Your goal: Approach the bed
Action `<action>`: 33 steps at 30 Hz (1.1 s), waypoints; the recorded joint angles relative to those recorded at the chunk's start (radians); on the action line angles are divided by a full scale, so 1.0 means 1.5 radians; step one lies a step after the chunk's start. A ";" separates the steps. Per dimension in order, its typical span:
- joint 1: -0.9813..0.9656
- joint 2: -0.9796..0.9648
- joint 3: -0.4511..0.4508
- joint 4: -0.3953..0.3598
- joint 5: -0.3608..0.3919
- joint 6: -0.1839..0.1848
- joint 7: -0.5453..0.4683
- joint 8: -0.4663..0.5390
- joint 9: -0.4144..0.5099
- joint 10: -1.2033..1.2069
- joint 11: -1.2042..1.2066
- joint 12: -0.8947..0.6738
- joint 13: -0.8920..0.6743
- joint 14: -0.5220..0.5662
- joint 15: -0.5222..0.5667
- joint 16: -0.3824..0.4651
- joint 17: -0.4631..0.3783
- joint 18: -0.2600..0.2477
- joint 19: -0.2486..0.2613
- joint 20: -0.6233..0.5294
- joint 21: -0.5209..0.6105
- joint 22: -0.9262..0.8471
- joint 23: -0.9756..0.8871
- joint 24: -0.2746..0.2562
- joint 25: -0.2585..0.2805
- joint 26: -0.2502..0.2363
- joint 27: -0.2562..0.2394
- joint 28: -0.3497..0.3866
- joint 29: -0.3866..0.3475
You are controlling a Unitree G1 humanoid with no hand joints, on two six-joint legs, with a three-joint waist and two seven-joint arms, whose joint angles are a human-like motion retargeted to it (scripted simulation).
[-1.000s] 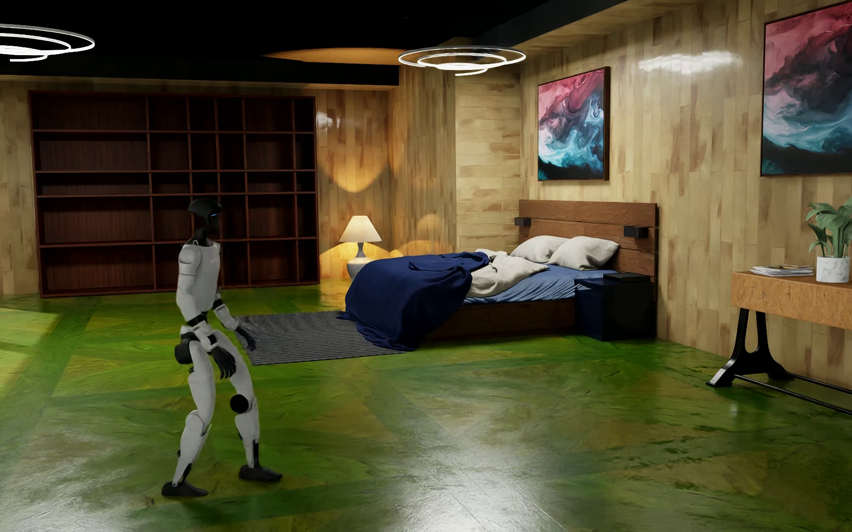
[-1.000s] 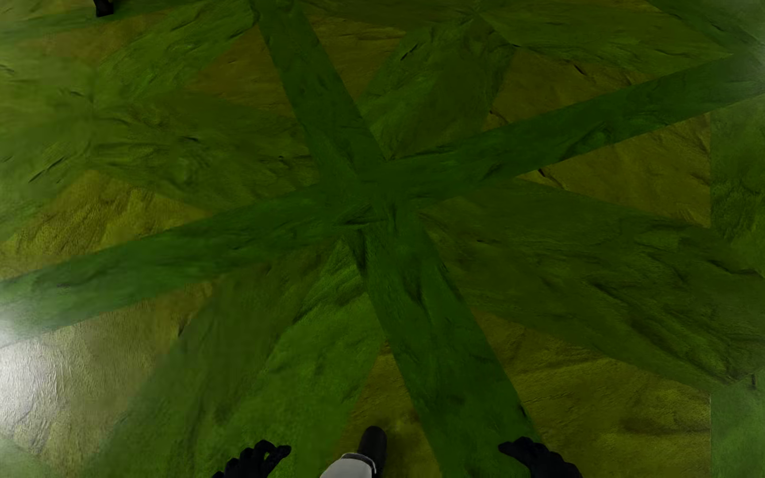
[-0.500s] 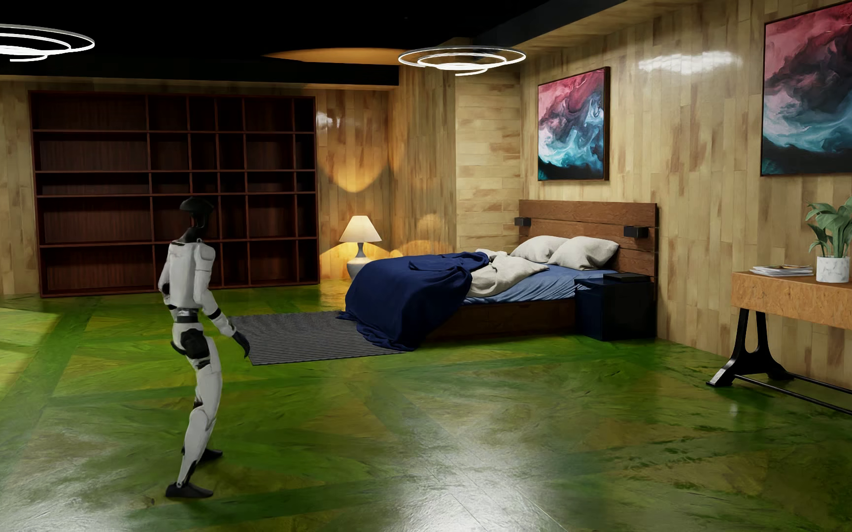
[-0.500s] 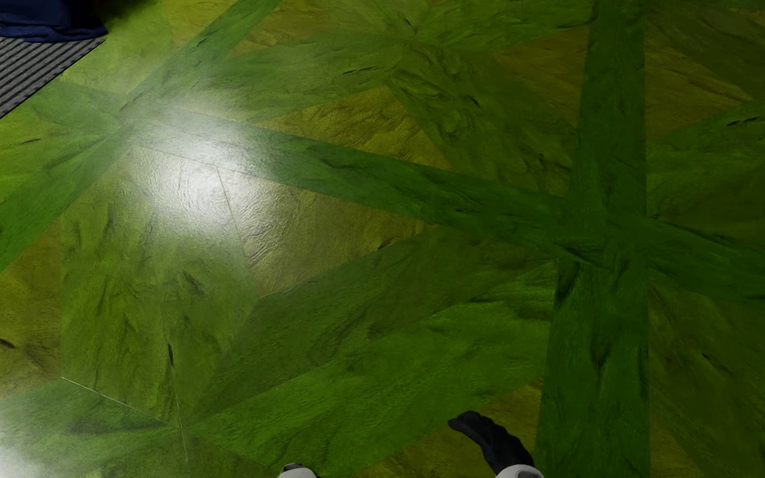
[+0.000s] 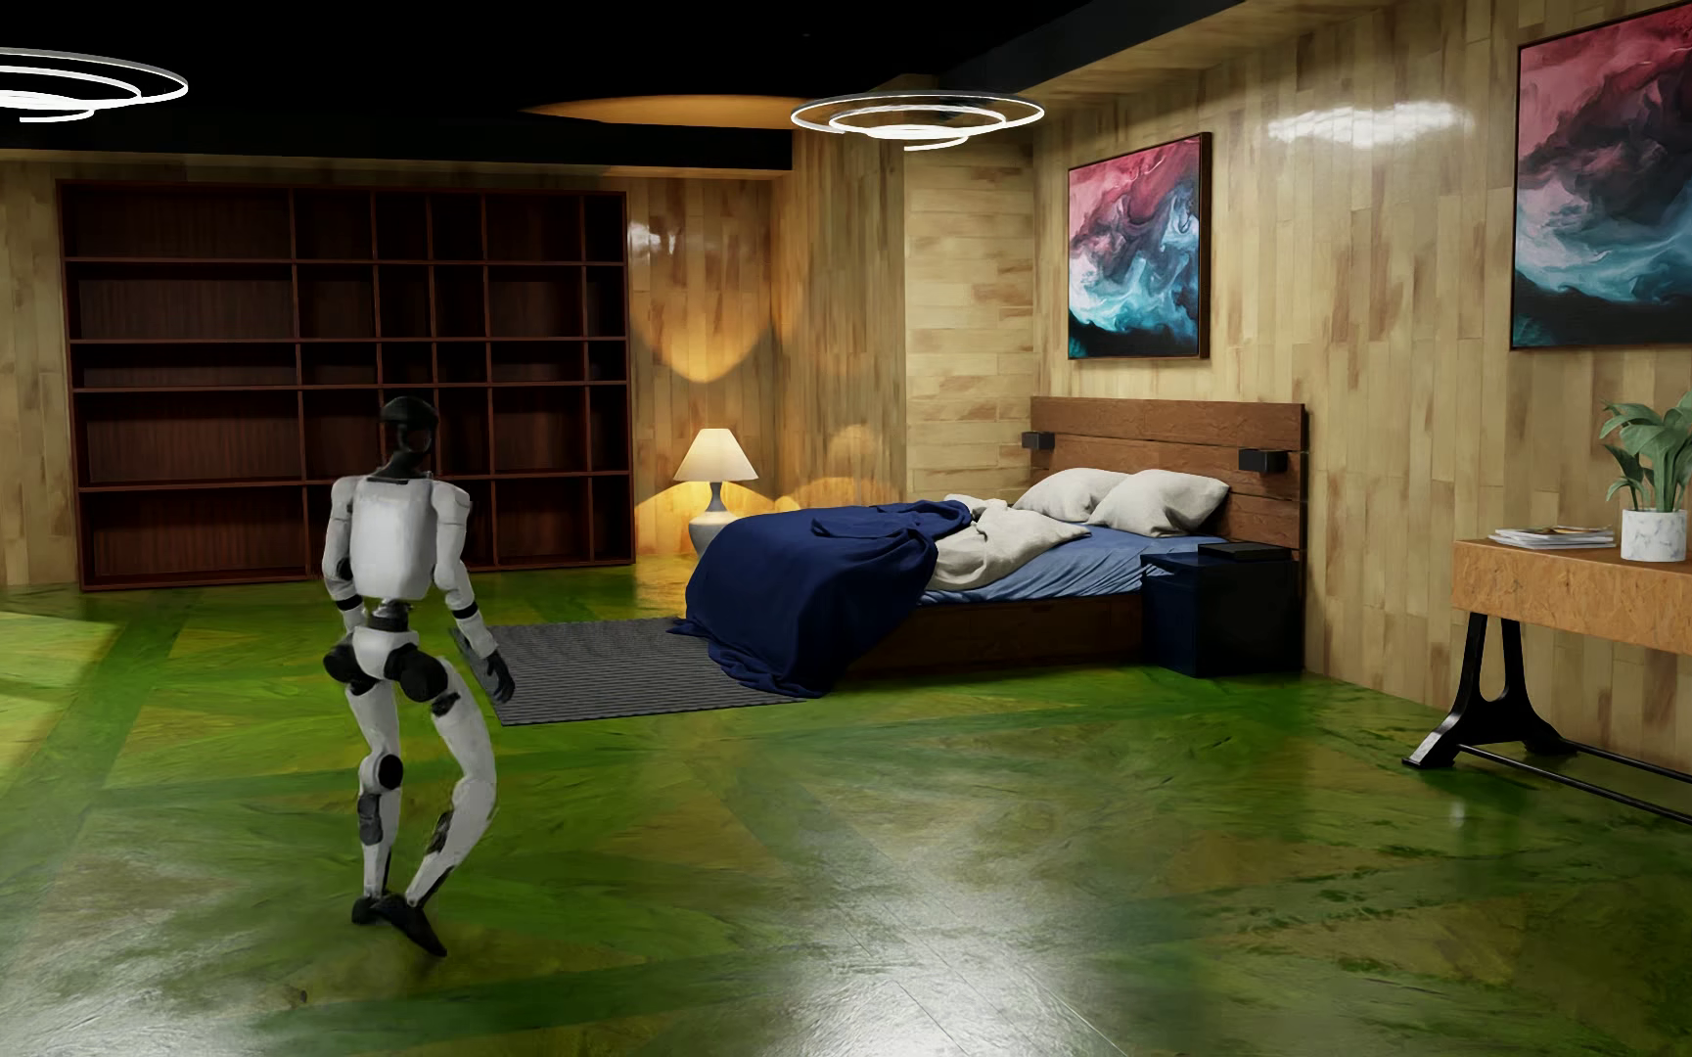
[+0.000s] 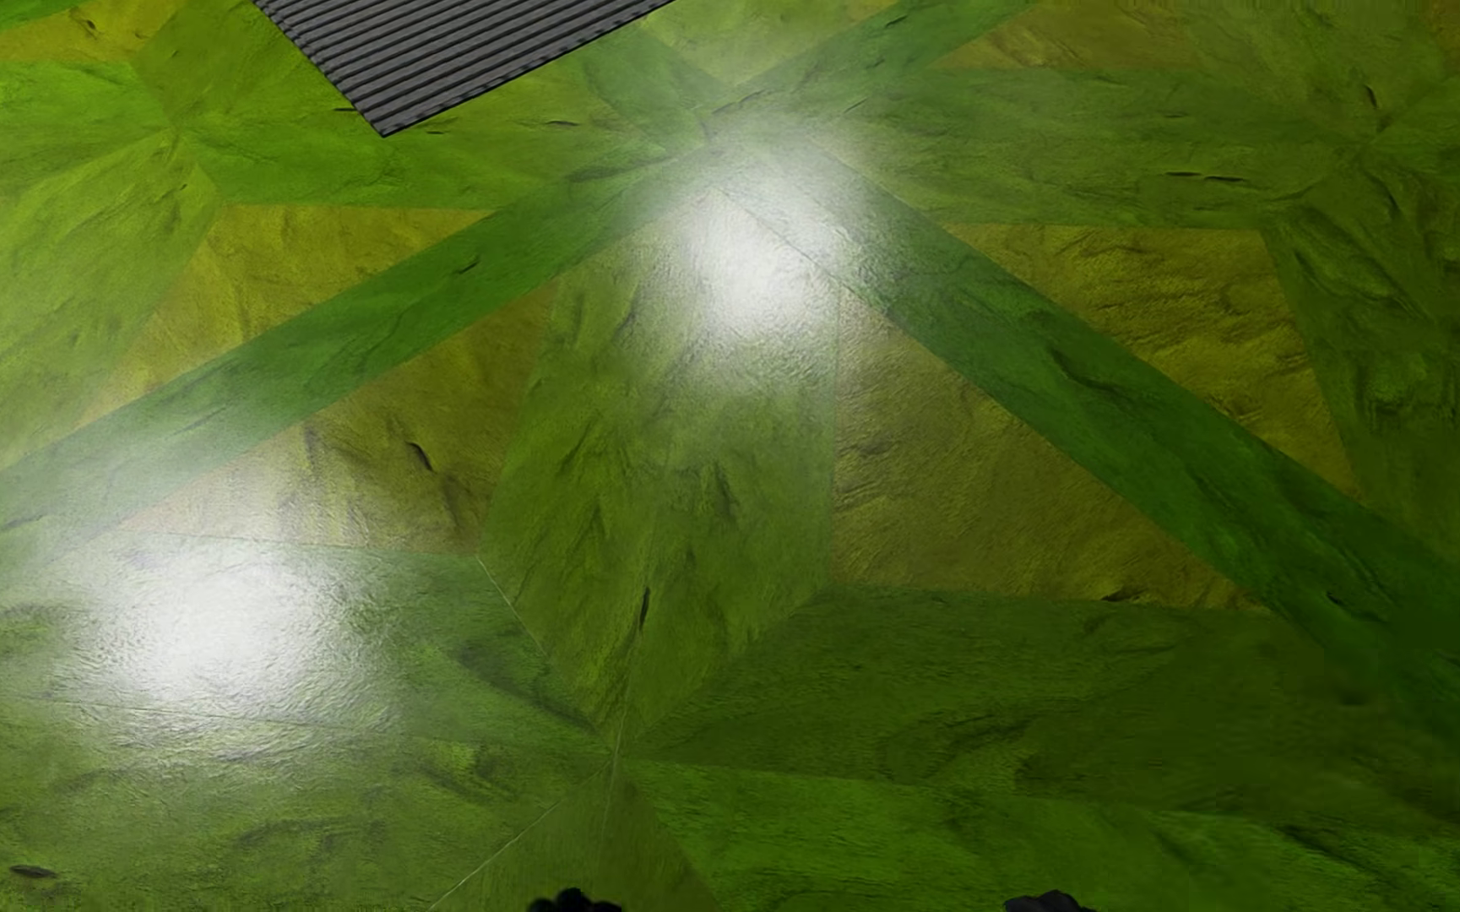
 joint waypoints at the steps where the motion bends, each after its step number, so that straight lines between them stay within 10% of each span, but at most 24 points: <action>1: 0.020 -0.041 -0.005 -0.020 0.004 -0.008 -0.015 0.021 0.004 -0.009 0.039 -0.024 0.021 -0.007 -0.008 0.005 0.007 0.002 -0.012 -0.013 -0.015 0.004 -0.015 0.010 0.005 -0.015 -0.001 0.007 -0.006; 9: 0.187 -0.270 -0.050 -0.060 0.213 -0.017 -0.100 0.027 -0.002 -0.093 -0.292 -0.095 0.137 -0.031 -0.061 -0.007 0.058 0.011 -0.017 0.021 -0.028 -0.214 -0.056 -0.049 0.013 -0.108 -0.011 0.074 0.014; 13: 0.293 -0.250 -0.079 -0.043 0.313 0.005 -0.148 0.084 -0.028 -0.149 -0.597 -0.130 0.145 -0.029 -0.029 -0.013 0.068 0.011 0.054 -0.035 -0.041 -0.186 -0.018 -0.056 -0.019 -0.104 0.003 0.016 0.050; 15: 0.344 -0.252 -0.088 -0.032 0.335 0.021 -0.165 0.089 -0.038 -0.144 -0.519 -0.147 0.137 -0.016 0.054 -0.004 0.093 0.008 -0.028 -0.078 -0.084 -0.093 0.009 -0.027 -0.019 -0.084 0.024 -0.031 0.037; 17: 0.371 -0.240 -0.094 -0.013 0.359 0.047 -0.163 0.075 -0.046 -0.103 -0.446 -0.131 0.108 0.042 0.056 -0.009 0.114 -0.017 -0.055 -0.077 -0.128 0.015 0.043 -0.015 -0.018 -0.022 0.046 -0.065 0.017; 19: 0.332 -0.210 -0.097 0.008 0.387 0.081 -0.181 0.056 -0.045 0.021 -0.427 -0.102 0.064 0.150 0.015 -0.010 0.137 -0.119 -0.063 -0.076 -0.170 0.086 0.052 -0.017 -0.008 0.030 0.057 -0.108 0.001; 20: 0.283 -0.193 -0.098 0.016 0.397 0.097 -0.182 0.042 -0.042 0.129 -0.426 -0.092 0.045 0.207 -0.007 0.006 0.146 -0.177 -0.059 -0.108 -0.181 0.095 0.047 0.002 0.000 0.022 0.048 -0.152 -0.008; 22: 0.155 -0.159 -0.103 0.062 0.410 0.125 -0.113 0.002 -0.033 0.363 -0.416 -0.069 0.022 0.260 -0.053 0.074 0.156 -0.180 -0.038 -0.191 -0.172 0.052 0.048 0.051 0.004 -0.042 0.001 -0.208 -0.029; 24: 0.039 -0.099 -0.091 0.104 0.440 0.153 -0.149 -0.027 -0.024 0.515 -0.427 -0.019 -0.009 0.188 -0.094 0.129 0.153 -0.184 -0.020 -0.189 -0.146 -0.030 0.054 0.015 -0.009 -0.062 -0.035 -0.185 -0.044; 28: -0.128 0.022 -0.046 0.198 0.509 0.188 -0.158 -0.026 -0.013 0.452 -0.443 0.102 -0.093 0.021 -0.154 0.132 0.141 -0.040 -0.022 -0.062 -0.117 -0.133 0.094 -0.128 -0.046 0.006 -0.041 -0.079 -0.041; 33: -0.168 0.154 0.005 0.160 0.537 0.174 -0.125 0.009 -0.025 -0.042 -0.505 0.125 -0.152 0.126 -0.177 0.098 0.107 -0.032 -0.048 -0.048 -0.060 -0.107 0.095 -0.111 -0.057 0.031 -0.058 -0.085 -0.031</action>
